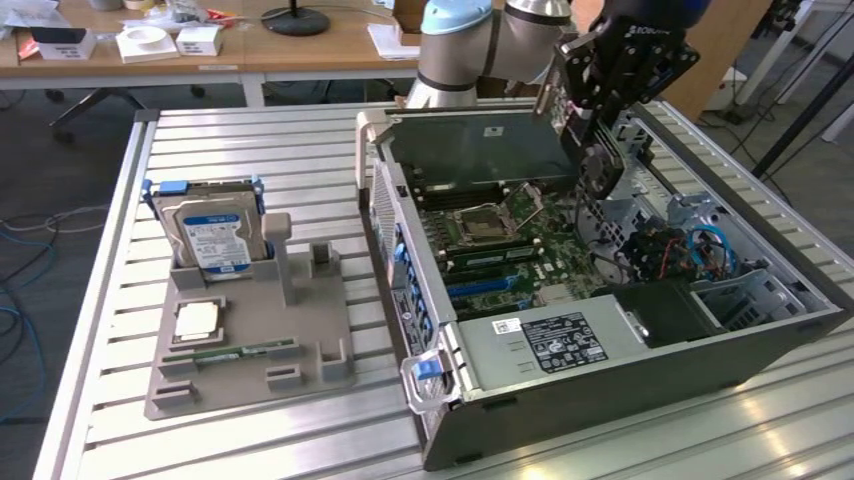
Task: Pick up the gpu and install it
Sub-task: 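Pick up the gpu and move the gpu toward the slot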
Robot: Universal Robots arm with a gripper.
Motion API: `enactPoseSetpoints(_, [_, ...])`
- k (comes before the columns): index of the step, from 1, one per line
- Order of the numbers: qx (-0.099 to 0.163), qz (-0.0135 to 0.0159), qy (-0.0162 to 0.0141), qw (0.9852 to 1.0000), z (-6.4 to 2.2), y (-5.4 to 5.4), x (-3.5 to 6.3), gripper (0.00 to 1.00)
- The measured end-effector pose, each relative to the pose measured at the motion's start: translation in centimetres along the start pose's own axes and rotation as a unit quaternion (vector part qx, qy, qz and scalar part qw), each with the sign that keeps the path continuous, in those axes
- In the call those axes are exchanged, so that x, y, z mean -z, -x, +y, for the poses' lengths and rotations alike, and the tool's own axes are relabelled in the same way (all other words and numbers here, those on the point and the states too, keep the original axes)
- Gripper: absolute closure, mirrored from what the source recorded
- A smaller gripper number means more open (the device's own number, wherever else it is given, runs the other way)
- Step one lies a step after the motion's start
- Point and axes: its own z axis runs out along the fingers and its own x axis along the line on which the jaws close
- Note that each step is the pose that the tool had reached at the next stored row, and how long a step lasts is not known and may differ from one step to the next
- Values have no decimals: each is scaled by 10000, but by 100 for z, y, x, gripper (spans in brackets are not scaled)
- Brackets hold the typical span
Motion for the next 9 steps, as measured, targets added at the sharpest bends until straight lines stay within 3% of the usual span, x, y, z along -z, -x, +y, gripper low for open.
enactPoseSetpoints(4, [-1,0,1,10000,0,1,-1,74])
enactPoseSetpoints(9, [7,0,2,10000,3,77,-4,74])
